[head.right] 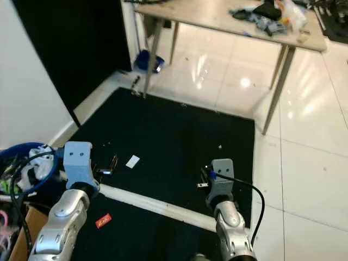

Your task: Picking trash to rubbish bin

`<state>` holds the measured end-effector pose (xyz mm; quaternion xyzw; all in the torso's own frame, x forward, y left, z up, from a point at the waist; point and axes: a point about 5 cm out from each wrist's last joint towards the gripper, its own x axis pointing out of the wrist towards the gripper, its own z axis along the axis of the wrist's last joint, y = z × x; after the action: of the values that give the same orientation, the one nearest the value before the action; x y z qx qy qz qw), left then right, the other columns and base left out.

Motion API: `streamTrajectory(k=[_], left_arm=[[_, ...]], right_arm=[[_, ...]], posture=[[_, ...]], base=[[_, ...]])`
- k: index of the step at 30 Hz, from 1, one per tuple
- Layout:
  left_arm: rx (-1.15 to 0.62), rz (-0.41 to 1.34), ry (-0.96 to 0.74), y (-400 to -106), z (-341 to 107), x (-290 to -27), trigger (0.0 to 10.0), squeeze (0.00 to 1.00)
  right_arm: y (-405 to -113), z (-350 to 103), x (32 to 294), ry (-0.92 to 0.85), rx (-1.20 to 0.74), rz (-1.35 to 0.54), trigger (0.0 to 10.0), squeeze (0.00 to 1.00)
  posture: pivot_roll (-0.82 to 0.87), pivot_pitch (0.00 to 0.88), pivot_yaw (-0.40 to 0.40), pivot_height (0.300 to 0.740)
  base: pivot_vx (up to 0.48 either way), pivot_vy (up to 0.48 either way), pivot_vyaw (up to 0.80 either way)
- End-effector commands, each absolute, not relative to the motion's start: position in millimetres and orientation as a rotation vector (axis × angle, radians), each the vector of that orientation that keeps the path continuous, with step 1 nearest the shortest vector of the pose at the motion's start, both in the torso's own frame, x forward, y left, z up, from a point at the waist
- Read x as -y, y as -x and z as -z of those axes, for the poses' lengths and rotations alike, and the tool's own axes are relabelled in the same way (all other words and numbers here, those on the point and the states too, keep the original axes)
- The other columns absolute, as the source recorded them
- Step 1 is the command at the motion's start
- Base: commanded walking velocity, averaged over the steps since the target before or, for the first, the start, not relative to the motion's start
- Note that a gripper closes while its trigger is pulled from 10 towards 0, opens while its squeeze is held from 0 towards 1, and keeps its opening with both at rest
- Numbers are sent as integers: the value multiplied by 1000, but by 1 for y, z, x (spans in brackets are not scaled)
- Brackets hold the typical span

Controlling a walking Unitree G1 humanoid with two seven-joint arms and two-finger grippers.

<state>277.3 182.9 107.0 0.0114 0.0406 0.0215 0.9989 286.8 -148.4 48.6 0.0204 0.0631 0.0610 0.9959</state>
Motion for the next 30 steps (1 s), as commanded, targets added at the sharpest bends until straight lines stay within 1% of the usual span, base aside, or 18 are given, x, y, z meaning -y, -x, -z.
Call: streamTrajectory(k=[1, 11, 17, 22, 30], left_arm=[[-107, -31, -20, -275, -102, -182, 10000, 0], [-106, -24, -34, -275, -102, -181, 10000, 0], [-99, -32, -39, -276, -103, -184, 10000, 0], [-105, -33, -54, -276, -103, -189, 10000, 0], [-85, -30, -80, -286, -113, -193, 10000, 0]], right_arm=[[-285, -46, 150, -41, -143, -116, 10000, 0], [-286, -47, 149, -50, -139, -115, 10000, 0], [-287, -48, 144, -59, -121, -144, 10000, 0], [-290, -49, 139, -67, -118, -142, 10000, 0], [-299, -52, 138, -89, -111, -129, 10000, 0]], posture=[[88, 158, 3, 740], [90, 152, 4, 740], [102, 143, 0, 740], [117, 128, 14, 740], [155, 127, 22, 740]], base=[[0, 0, -800], [0, 0, -736], [0, 0, 0], [0, 0, 0], [0, 0, 0]])
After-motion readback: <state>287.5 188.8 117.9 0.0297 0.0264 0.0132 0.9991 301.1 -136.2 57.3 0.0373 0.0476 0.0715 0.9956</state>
